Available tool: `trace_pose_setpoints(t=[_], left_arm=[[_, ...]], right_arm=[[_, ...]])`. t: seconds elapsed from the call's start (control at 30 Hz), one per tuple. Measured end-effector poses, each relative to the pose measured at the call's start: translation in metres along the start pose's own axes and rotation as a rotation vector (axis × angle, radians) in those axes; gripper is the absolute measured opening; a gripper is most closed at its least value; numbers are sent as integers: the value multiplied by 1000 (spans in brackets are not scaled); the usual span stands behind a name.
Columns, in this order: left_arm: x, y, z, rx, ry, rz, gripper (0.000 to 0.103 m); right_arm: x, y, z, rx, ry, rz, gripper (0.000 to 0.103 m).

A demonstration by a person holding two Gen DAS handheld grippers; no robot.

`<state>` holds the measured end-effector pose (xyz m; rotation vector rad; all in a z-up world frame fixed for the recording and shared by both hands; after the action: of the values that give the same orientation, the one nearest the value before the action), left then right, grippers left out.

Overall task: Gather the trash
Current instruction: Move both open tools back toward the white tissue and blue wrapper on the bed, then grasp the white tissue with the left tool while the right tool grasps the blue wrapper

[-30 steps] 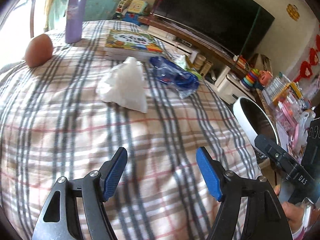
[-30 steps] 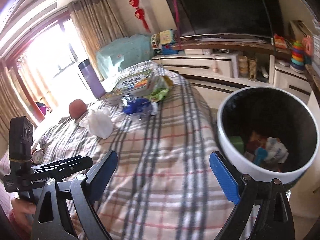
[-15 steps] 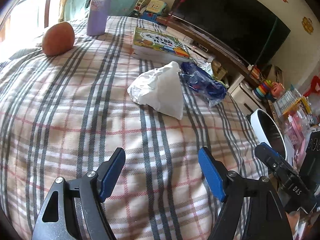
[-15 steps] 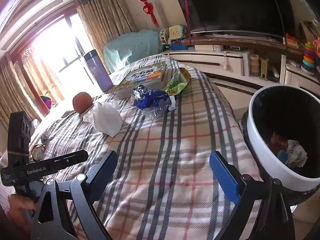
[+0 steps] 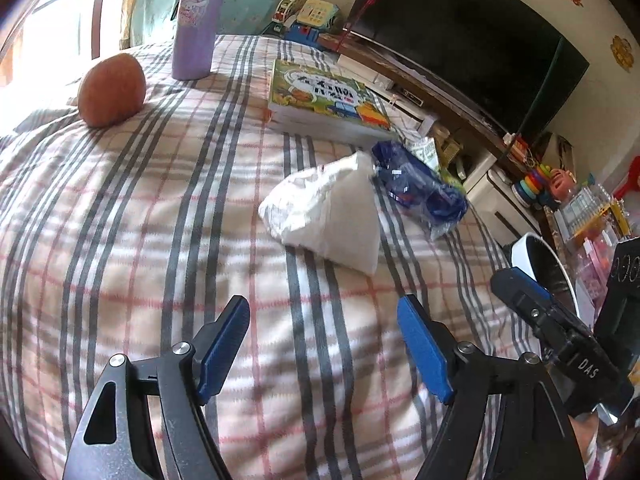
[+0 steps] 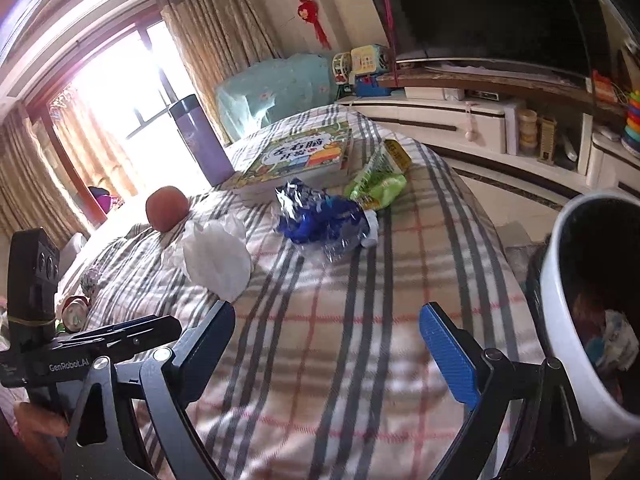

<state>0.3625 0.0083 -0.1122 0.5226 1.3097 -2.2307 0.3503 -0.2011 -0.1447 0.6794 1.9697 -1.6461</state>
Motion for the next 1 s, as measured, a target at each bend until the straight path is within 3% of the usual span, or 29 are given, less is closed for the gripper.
trace_pose_setpoints(t=[0.33, 0.47, 0.53, 0.6, 0.7, 0.8, 1.0], left_arm=[[-37, 18, -3, 7, 23, 32, 78], [-40, 33, -10, -11, 37, 26, 76], [-40, 38, -12, -3, 36, 27, 72], [-38, 42, -11, 19, 39, 21, 53], [-38, 45, -10, 21, 64, 24, 40], [-36, 42, -7, 21, 84, 29, 29], [-27, 29, 1, 38, 89, 34, 23]], right_arm=[[-27, 24, -18, -18, -135, 30, 93], [-35, 35, -22, -3, -189, 38, 83], [-37, 43, -20, 10, -200, 30, 74], [-38, 51, -18, 23, -206, 18, 59], [-36, 59, -15, 28, -196, -7, 35], [-34, 56, -12, 22, -174, -6, 26], [-27, 35, -4, 2, -113, 9, 22]])
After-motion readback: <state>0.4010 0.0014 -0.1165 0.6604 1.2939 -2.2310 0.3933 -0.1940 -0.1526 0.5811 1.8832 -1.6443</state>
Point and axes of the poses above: each gripper's, at about its wrist camera, not at the fingertips, and y roughly the way its jaws point, z to its right, x to its underside, the point moved 8 cm from there along y, roughly the way its jaws point, and after that the axes turned 10 degrees about x, right-handed, at the moved point
